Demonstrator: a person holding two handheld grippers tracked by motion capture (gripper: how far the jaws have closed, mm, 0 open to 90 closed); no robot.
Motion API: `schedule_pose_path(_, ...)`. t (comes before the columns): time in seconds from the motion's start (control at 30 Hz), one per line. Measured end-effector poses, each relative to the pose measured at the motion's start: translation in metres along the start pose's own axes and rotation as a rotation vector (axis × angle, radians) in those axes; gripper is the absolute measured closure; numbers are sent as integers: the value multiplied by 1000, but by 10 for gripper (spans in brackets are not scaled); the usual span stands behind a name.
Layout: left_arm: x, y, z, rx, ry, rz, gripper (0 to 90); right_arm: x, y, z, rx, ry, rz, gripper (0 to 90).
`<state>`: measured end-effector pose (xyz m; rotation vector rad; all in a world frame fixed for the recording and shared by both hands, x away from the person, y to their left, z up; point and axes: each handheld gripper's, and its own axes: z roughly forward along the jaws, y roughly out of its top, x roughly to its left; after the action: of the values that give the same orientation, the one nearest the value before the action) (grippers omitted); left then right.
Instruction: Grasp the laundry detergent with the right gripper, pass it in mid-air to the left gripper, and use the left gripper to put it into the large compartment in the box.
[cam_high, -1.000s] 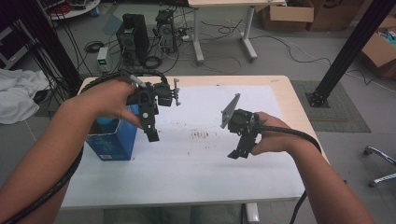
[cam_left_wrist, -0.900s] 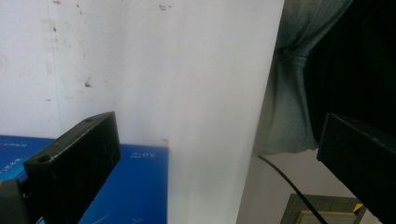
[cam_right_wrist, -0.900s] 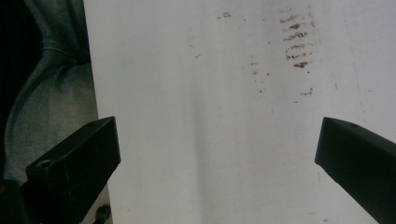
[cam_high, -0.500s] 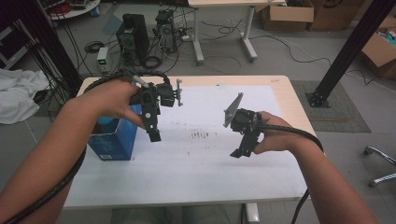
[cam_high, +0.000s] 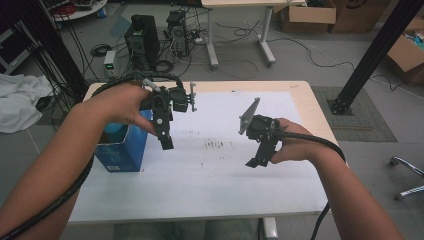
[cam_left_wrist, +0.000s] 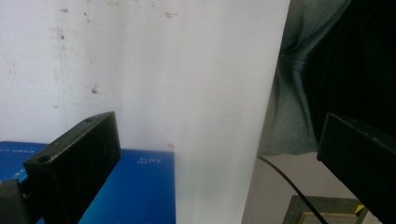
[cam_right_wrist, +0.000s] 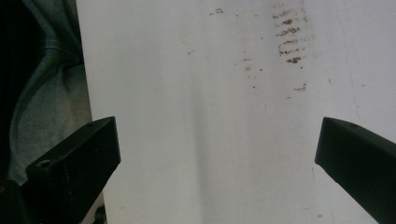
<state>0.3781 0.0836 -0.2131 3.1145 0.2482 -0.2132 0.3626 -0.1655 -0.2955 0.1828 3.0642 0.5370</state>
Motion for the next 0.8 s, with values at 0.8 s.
schedule_pose_path(0.8, 3, -7, 1, 6, -4, -14, 1, -2, 4, 0, 9, 0, 1, 0)
